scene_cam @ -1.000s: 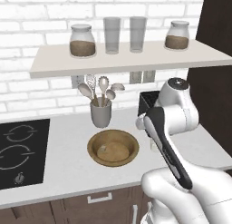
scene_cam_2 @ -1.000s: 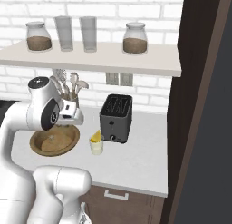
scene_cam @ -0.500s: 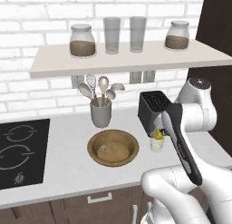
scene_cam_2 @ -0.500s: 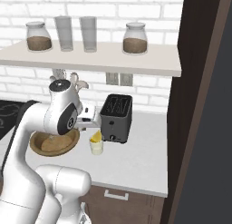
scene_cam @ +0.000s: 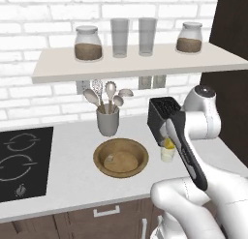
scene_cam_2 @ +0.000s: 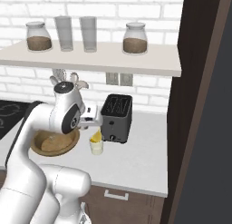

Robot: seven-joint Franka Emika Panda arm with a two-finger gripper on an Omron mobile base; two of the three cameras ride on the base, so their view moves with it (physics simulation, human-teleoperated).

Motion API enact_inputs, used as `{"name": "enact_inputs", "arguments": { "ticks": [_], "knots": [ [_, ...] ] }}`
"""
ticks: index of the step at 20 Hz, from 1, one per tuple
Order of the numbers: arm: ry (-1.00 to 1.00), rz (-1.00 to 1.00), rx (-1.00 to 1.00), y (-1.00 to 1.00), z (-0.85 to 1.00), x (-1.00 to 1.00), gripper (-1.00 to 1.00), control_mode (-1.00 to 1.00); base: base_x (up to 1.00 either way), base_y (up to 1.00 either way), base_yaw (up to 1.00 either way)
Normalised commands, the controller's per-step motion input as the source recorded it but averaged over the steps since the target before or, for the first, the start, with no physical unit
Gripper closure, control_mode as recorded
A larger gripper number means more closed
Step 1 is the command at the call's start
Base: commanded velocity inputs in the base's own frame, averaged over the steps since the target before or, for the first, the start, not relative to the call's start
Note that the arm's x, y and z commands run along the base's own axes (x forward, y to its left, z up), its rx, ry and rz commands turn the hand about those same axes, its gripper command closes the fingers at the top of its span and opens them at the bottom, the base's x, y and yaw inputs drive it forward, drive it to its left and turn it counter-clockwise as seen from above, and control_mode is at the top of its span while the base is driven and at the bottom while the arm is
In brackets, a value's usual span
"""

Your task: Grab a lemon wedge from the fridge and one ice cube from the ice bowl, and put them in the glass of lemonade.

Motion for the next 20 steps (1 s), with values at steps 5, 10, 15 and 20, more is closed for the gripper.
{"name": "enact_inputs", "arguments": {
  "ticks": [5, 10, 15, 20],
  "knots": [
    [0.02, 0.00, 0.00, -0.01, -0.01, 0.41, 1.00, -1.00, 0.00, 0.00, 0.00],
    [0.05, 0.00, 0.00, 0.00, -0.29, 0.15, 1.00, -1.00, 0.00, 0.00, 0.00],
    [0.00, 0.00, -0.01, 0.00, -0.31, 0.01, 1.00, -1.00, 0.00, 0.00, 0.00],
    [0.00, 0.00, 0.00, 0.00, -0.11, -0.23, 1.00, -1.00, 0.00, 0.00, 0.00]
  ]
}}
